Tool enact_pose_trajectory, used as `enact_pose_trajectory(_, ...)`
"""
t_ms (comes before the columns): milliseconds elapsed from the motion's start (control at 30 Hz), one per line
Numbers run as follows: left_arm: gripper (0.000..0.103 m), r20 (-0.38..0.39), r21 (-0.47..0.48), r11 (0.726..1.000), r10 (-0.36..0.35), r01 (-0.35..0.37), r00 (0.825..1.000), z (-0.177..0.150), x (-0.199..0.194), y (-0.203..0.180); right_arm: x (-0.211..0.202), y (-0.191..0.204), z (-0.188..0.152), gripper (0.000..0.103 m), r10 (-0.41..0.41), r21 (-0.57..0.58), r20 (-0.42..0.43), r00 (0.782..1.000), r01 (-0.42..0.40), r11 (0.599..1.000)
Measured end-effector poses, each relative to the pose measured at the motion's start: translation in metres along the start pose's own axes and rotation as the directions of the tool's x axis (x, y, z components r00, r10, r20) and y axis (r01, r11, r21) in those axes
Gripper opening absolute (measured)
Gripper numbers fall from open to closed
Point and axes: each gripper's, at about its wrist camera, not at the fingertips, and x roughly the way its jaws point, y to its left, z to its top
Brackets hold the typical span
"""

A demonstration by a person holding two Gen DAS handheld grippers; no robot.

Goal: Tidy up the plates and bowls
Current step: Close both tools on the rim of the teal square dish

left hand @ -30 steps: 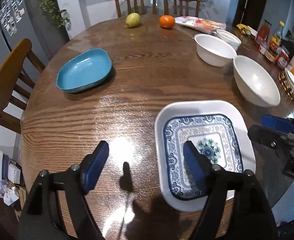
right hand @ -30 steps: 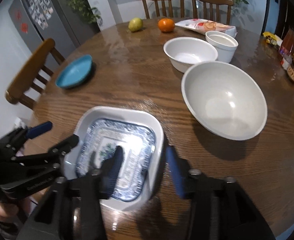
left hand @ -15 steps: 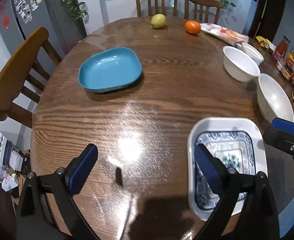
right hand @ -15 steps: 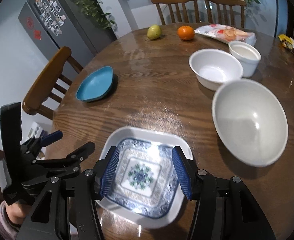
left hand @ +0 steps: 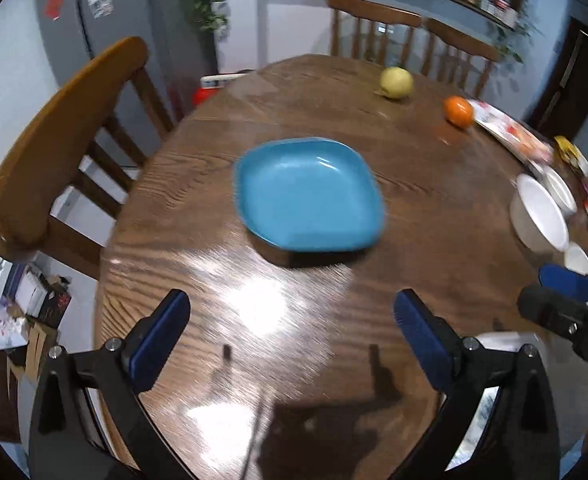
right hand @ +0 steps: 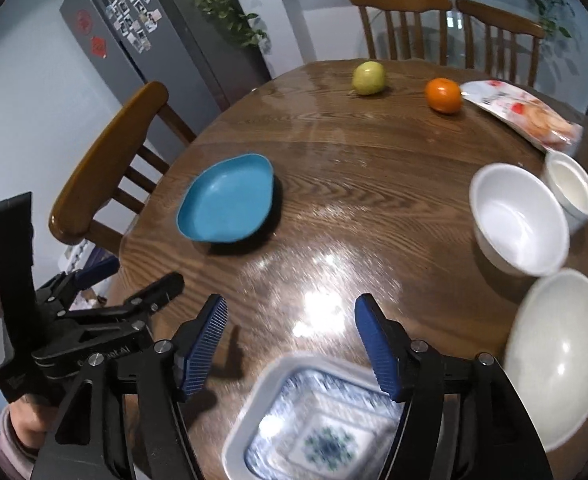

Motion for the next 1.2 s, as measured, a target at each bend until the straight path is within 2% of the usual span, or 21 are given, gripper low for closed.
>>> enact_pose_trajectory(100, 0.102, 0.006, -0.045, 0.999, 0.029, -0.029, 1.000, 0.014, 0.007, 0.019, 0.017, 0.006, 0.015, 0.068, 0.018, -0.007, -0.027, 0.999, -0.019, 1.000)
enact_pose_trajectory(200, 0.102, 0.008, -0.052, 0.997, 0.062, -0.062, 0.998, 0.025, 0.016, 0.029, 0.037, 0.010, 0.028, 0.068, 0.019, -0.006, -0.055, 0.998, -0.019, 1.000)
enact_pose_trajectory(300, 0.102, -0.017, -0.063, 0.997, 0.045, -0.046, 0.999, 0.035, 0.033, 0.036, 0.058, 0.011, 0.039, 0.068, 0.018, 0.004, -0.073, 0.997, -0.018, 1.000)
enact_pose_trajectory(467, 0.101, -0.048, -0.045, 0.998, 0.031, -0.033, 0.998, 0.045, 0.060, 0.037, 0.087, 0.014, 0.056, 0.068, 0.024, 0.018, -0.067, 0.997, -0.023, 1.000)
enact_pose_trajectory(600, 0.095, -0.041, -0.003, 0.998, 0.070, -0.070, 0.997, 0.049, 0.075, 0.032, 0.109, 0.015, 0.065, 0.066, 0.000, 0.027, -0.059, 0.998, 0.001, 1.000)
enact_pose_trajectory(667, 0.084, -0.046, 0.011, 0.996, 0.087, -0.086, 0.995, 0.050, 0.081, 0.032, 0.117, 0.015, 0.068, 0.060, 0.003, 0.034, -0.065, 0.998, -0.001, 0.999)
enact_pose_trajectory(700, 0.082, -0.053, 0.012, 0.997, 0.079, -0.079, 0.995, 0.051, 0.085, 0.033, 0.120, 0.016, 0.070, 0.059, 0.005, 0.030, -0.070, 0.998, -0.003, 1.000)
enact_pose_trajectory(767, 0.069, -0.068, 0.006, 0.998, 0.060, -0.059, 0.996, 0.050, 0.090, 0.034, 0.127, 0.019, 0.071, 0.046, -0.004, 0.008, -0.079, 0.997, 0.004, 1.000)
enact_pose_trajectory(800, 0.065, -0.075, 0.005, 0.999, 0.050, -0.050, 0.996, 0.050, 0.092, 0.035, 0.131, 0.020, 0.072, 0.042, -0.005, -0.001, -0.086, 0.996, 0.005, 1.000)
enact_pose_trajectory(833, 0.057, -0.082, 0.002, 0.999, 0.041, -0.041, 0.996, 0.050, 0.094, 0.035, 0.134, 0.021, 0.072, 0.039, -0.010, -0.008, -0.094, 0.995, 0.010, 1.000)
enact_pose_trajectory(867, 0.050, -0.088, -0.002, 0.999, 0.033, -0.034, 0.996, 0.050, 0.095, 0.035, 0.136, 0.021, 0.072, 0.032, -0.017, -0.014, -0.102, 0.995, 0.016, 1.000)
enact_pose_trajectory(900, 0.047, -0.092, -0.008, 1.000, 0.019, -0.020, 0.996, 0.050, 0.096, 0.036, 0.139, 0.022, 0.072, 0.027, -0.020, -0.020, -0.107, 0.994, 0.018, 1.000)
enact_pose_trajectory(1033, 0.024, -0.088, -0.020, 1.000, -0.023, 0.021, 0.996, 0.051, 0.094, 0.034, 0.144, 0.027, 0.071, 0.014, -0.033, -0.041, -0.119, 0.992, 0.028, 0.999)
enact_pose_trajectory(1067, 0.020, -0.087, -0.016, 0.999, -0.030, 0.028, 0.996, 0.050, 0.093, 0.033, 0.146, 0.028, 0.072, 0.011, -0.035, -0.042, -0.122, 0.992, 0.030, 0.999)
enact_pose_trajectory(1100, 0.020, -0.085, -0.007, 1.000, -0.031, 0.030, 0.996, 0.050, 0.092, 0.032, 0.146, 0.029, 0.071, 0.008, -0.033, -0.045, -0.125, 0.992, 0.027, 0.999)
enact_pose_trajectory(1200, 0.020, -0.083, 0.001, 0.999, -0.032, 0.033, 0.996, 0.049, 0.093, 0.029, 0.146, 0.034, 0.071, 0.008, -0.056, -0.058, -0.120, 0.991, 0.049, 0.997)
